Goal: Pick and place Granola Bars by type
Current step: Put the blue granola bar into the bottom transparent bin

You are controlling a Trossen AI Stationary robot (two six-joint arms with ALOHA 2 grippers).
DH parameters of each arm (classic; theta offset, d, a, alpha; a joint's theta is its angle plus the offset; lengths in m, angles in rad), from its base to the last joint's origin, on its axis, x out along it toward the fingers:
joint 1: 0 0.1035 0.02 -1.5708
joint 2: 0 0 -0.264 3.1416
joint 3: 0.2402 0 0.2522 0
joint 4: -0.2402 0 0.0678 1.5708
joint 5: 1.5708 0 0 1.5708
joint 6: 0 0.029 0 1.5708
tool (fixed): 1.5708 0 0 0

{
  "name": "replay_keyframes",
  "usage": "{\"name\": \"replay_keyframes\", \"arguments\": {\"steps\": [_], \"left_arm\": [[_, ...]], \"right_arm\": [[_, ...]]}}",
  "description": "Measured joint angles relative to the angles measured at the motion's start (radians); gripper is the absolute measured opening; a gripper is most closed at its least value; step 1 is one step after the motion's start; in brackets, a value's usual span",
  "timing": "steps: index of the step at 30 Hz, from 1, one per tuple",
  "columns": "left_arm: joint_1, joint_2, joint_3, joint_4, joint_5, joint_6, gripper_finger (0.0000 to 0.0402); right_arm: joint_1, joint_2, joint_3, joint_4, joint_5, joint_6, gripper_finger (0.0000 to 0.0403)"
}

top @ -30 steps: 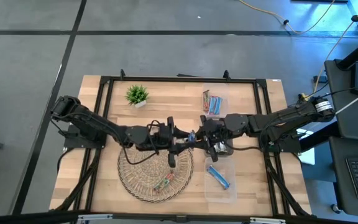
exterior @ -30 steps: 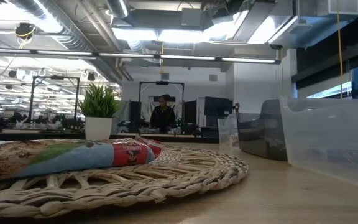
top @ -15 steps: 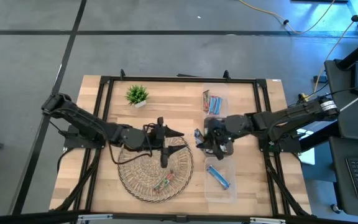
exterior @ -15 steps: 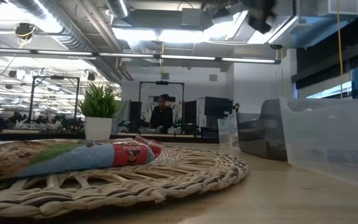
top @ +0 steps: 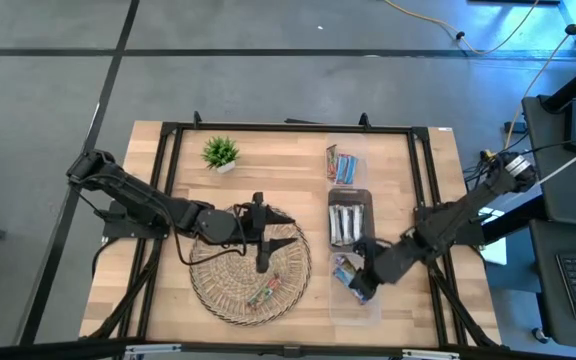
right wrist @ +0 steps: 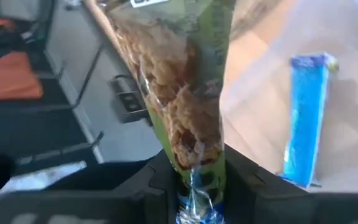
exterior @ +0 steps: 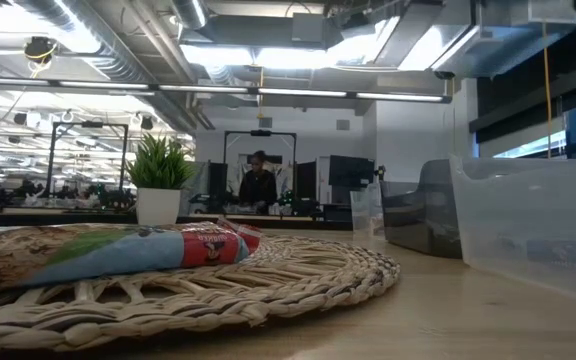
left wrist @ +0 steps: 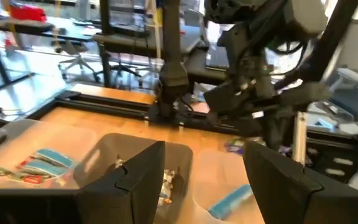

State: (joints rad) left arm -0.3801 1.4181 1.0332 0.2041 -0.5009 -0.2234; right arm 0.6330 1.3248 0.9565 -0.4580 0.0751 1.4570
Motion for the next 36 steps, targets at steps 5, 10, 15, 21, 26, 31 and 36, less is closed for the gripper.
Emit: {"name": "replay_keyframes", "arguments": {"steps": [5,10,15,21,26,31,36], "left_arm": [[0.0,0.0,0.0,-0.036,0.095,-0.001,0.021],[0.0,0.0,0.0,-0.082,0.128,-0.052,0.021],[0.0,0.0,0.0,-0.102,0.129,-0.078,0.021],[0.0,0.0,0.0,-0.139,0.13,-0.084,0.021],[-0.013,0.0,0.0,-0.221,0.129,-0.104,0.021],[-0.035,0.001,0.0,-0.234,0.13,-0.105,0.021],[-0.044,0.001,0.0,-0.224,0.139,-0.105,0.021]], "right_arm": [[0.033,0.101,0.0,-0.029,0.02,0.12,0.009],[0.031,0.187,0.0,-0.035,0.003,0.137,0.009],[0.016,0.24,0.0,-0.035,-0.043,0.136,0.009],[0.001,0.283,0.0,-0.035,-0.132,0.136,0.009],[-0.002,0.291,0.0,-0.024,-0.157,0.136,0.009],[-0.004,0.285,0.0,-0.023,-0.152,0.136,0.009],[-0.004,0.286,0.0,-0.026,-0.149,0.136,0.0097]]}}
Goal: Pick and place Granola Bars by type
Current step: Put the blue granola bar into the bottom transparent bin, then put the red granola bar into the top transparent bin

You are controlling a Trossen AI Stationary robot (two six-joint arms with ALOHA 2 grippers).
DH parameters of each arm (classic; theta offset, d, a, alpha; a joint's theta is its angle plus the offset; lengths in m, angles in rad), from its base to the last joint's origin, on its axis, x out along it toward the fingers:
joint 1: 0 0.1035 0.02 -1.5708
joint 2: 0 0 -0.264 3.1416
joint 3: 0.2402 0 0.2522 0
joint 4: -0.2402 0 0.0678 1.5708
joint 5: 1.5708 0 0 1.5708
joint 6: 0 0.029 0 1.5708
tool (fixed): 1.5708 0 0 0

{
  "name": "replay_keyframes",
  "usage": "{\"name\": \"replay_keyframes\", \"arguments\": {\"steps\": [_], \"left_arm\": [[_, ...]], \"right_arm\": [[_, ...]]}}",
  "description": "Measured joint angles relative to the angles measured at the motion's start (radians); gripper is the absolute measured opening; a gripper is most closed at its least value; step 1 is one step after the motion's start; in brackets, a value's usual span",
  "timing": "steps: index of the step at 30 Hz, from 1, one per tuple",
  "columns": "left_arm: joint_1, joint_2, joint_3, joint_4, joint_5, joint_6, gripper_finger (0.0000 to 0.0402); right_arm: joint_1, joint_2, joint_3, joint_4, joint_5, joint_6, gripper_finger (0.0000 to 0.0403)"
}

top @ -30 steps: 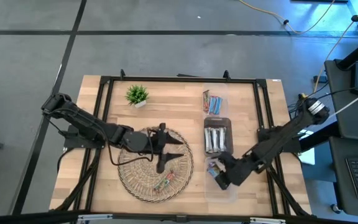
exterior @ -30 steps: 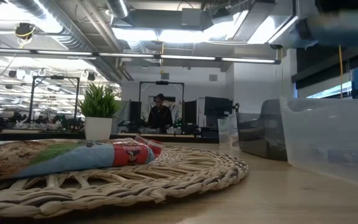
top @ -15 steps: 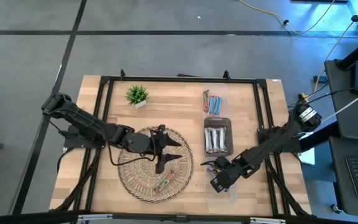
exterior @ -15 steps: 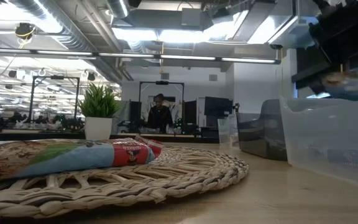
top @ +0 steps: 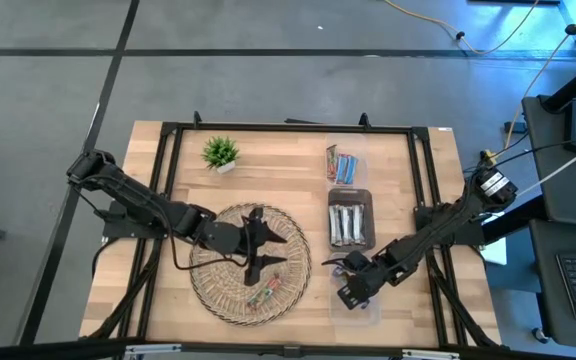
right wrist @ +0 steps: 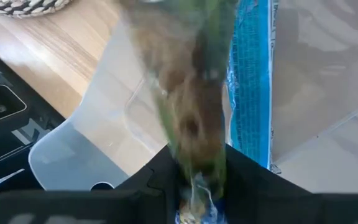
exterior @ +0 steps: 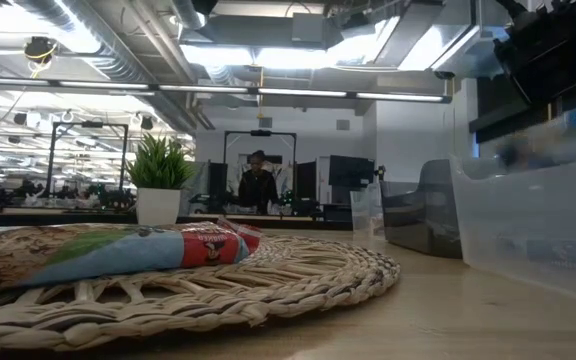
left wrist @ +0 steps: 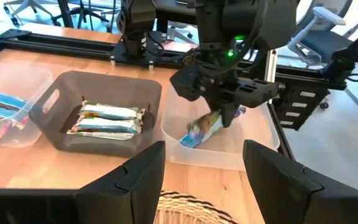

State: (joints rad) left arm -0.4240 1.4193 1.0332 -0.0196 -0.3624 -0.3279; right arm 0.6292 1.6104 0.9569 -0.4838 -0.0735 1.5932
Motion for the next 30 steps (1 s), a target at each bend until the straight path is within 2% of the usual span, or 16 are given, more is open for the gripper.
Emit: {"name": "replay_keyframes", "arguments": {"steps": [10,14,18,21,25,30], "left_arm": [[-0.001,0.0,0.0,0.0,0.02,0.0,0.021],[-0.002,0.0,0.0,0.0,0.041,-0.002,0.021],[-0.002,0.0,0.001,-0.014,0.041,-0.002,0.021],[-0.007,0.022,0.054,-0.108,0.019,0.0,0.021],[-0.023,0.099,0.208,-0.355,-0.055,0.015,0.021],[-0.014,0.231,0.393,-0.66,-0.055,-0.162,0.021]], "right_arm": [[-0.011,-0.018,0.0,-0.002,0.001,-0.004,0.0189],[-0.018,-0.079,0.0,-0.034,0.019,-0.006,0.0206],[-0.018,-0.169,0.0,-0.102,0.112,-0.019,0.021],[-0.018,-0.243,0.0,-0.186,0.185,-0.028,0.021],[-0.018,-0.333,0.001,-0.312,0.257,-0.026,0.021],[-0.019,-0.413,0.001,-0.395,0.343,-0.041,0.021]]}}
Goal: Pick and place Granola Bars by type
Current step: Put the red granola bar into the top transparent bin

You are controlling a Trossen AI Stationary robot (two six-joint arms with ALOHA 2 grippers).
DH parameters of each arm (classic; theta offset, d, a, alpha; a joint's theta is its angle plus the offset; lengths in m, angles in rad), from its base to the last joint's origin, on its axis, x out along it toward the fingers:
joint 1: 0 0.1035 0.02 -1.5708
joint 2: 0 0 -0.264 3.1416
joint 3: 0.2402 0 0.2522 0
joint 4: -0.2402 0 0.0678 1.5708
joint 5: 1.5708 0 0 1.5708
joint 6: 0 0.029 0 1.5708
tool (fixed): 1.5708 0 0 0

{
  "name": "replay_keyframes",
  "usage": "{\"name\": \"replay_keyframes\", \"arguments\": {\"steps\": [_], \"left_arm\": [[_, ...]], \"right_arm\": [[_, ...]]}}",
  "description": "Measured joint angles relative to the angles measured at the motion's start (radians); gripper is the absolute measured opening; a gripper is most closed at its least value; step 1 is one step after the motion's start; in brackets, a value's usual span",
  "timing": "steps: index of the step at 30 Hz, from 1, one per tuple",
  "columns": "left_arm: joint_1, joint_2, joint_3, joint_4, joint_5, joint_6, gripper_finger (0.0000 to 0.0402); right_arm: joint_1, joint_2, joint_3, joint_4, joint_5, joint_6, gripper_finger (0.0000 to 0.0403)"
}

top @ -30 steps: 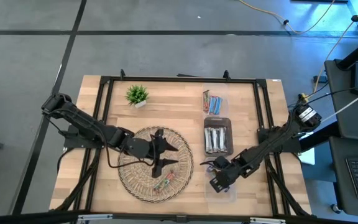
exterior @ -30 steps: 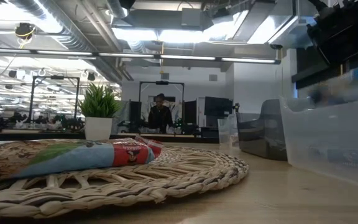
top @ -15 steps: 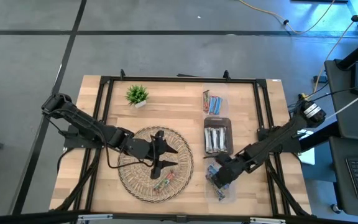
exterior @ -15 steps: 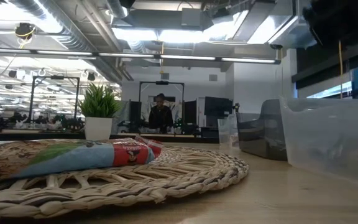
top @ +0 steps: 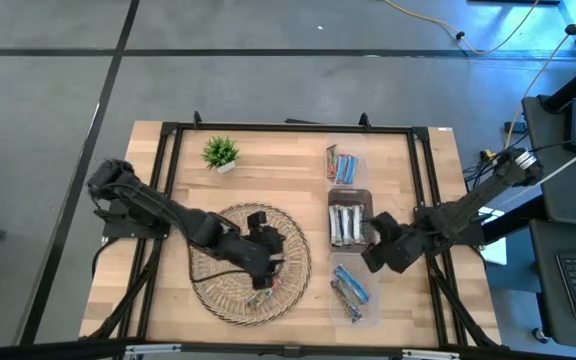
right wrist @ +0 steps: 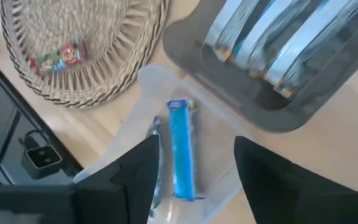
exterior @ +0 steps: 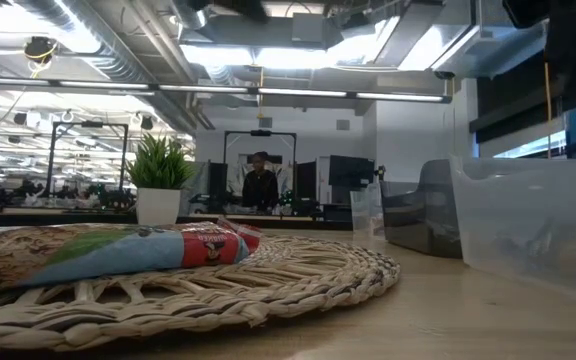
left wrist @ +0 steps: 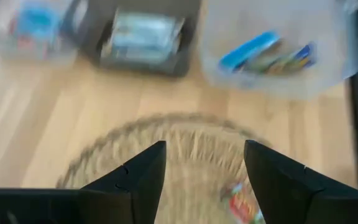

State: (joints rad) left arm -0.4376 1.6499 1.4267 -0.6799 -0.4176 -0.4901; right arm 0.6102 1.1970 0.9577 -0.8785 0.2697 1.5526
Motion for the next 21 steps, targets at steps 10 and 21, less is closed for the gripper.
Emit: {"name": "replay_keyframes", "arguments": {"steps": [10,21], "left_arm": [[-0.024,0.234,0.131,-0.23,0.106,-0.386,0.021],[-0.027,0.385,0.145,-0.225,0.276,-0.732,0.021]], "right_arm": [[-0.027,-0.135,0.0,-0.125,0.023,-0.216,0.021],[-0.084,-0.197,0.0,-0.167,0.026,-0.486,0.021]]}}
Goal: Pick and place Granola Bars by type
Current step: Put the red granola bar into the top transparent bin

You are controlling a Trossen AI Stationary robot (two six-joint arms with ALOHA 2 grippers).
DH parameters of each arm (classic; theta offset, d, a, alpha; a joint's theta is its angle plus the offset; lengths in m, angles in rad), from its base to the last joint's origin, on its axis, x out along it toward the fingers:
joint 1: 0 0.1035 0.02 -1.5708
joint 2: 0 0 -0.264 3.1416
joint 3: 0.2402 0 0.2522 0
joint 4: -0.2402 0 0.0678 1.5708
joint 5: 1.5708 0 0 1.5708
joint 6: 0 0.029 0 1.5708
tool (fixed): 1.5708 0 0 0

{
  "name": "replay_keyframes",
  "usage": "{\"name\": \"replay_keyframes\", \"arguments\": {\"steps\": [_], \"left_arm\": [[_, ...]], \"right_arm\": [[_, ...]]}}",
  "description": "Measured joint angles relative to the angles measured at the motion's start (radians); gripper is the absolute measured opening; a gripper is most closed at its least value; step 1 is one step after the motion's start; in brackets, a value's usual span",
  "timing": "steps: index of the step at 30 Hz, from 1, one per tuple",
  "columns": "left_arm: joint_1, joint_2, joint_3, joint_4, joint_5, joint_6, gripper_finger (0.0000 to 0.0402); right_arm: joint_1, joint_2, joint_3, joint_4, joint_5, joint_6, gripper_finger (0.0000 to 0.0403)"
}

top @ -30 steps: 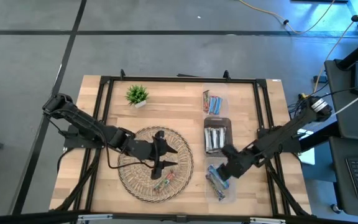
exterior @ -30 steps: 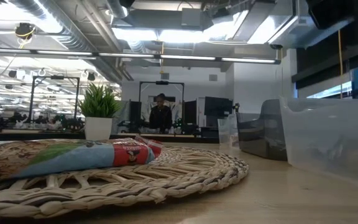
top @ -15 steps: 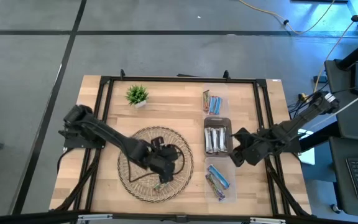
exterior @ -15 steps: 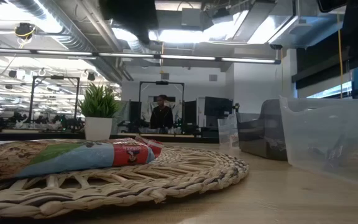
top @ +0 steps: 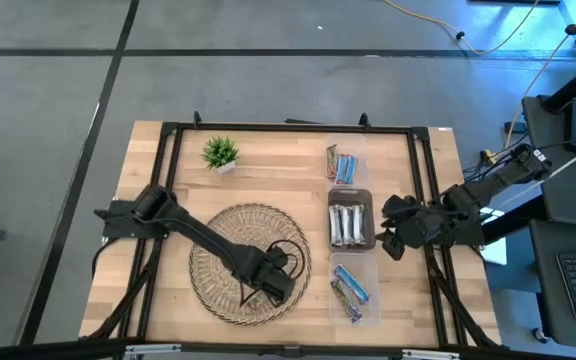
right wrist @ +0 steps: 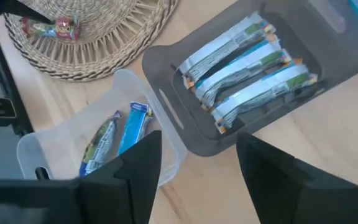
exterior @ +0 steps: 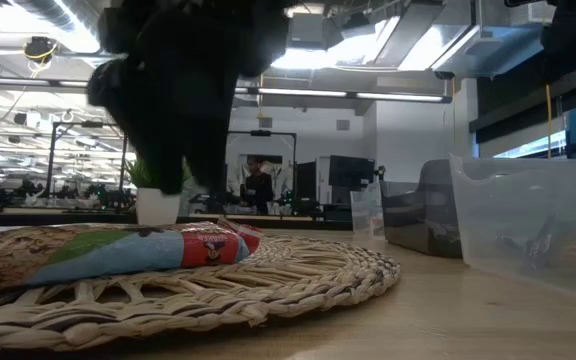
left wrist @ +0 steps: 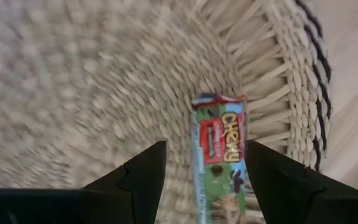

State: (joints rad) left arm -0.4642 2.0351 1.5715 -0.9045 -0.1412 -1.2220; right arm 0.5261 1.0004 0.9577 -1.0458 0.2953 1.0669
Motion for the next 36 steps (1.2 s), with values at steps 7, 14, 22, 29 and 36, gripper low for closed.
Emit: {"name": "replay_keyframes", "arguments": {"steps": [7,14,22,29,36], "left_arm": [[-0.001,0.016,0.0,0.016,0.031,-0.093,0.021],[-0.001,0.009,0.0,0.018,0.031,-0.096,0.021],[0.001,0.009,0.0,0.018,0.033,-0.05,0.021],[0.001,0.009,0.0,0.025,0.057,-0.064,0.0212],[0.003,0.009,0.0,0.051,0.073,-0.104,0.0243]], "right_arm": [[-0.023,0.0,0.0,-0.005,0.0,-0.082,0.021],[-0.029,0.0,0.0,-0.019,0.0,-0.084,0.021],[-0.029,0.0,0.0,-0.031,0.0,-0.085,0.021],[-0.029,0.0,0.0,-0.031,0.0,-0.101,0.021],[-0.029,0.0,0.0,-0.031,0.0,-0.11,0.021]]}}
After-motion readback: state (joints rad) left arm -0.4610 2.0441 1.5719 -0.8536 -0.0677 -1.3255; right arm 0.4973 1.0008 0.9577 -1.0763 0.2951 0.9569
